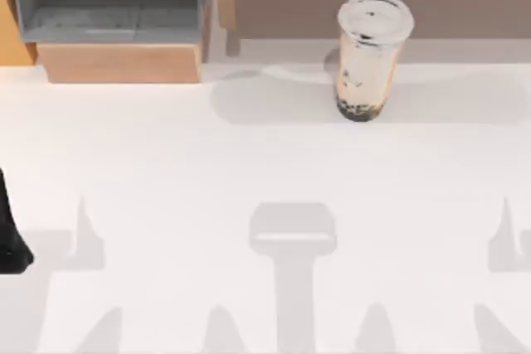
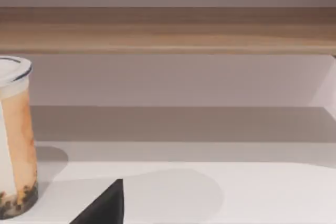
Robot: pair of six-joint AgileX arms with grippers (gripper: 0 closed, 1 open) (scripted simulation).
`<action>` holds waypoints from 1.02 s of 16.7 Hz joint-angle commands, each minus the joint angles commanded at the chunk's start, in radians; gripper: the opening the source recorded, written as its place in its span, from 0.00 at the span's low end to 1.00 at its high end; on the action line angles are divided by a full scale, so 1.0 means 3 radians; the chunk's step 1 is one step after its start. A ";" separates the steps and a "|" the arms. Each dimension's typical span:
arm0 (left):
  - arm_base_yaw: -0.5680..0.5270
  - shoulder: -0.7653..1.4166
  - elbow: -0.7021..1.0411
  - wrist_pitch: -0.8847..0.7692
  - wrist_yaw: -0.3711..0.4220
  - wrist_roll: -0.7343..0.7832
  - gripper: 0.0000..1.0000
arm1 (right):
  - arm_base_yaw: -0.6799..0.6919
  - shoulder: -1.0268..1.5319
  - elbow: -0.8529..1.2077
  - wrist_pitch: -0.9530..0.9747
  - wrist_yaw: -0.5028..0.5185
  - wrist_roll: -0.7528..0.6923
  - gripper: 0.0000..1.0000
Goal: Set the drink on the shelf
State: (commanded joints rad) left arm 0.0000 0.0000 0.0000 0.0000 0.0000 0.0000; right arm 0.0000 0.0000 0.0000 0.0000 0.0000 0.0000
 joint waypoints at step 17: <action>0.0000 0.0000 0.0000 0.0000 0.0000 0.0000 1.00 | 0.0937 0.3190 0.1048 0.2114 0.0996 0.0005 1.00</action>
State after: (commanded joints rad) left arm 0.0000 0.0000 0.0000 0.0000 0.0000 0.0000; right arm 0.2812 0.9569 0.3145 0.6341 0.2989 0.0016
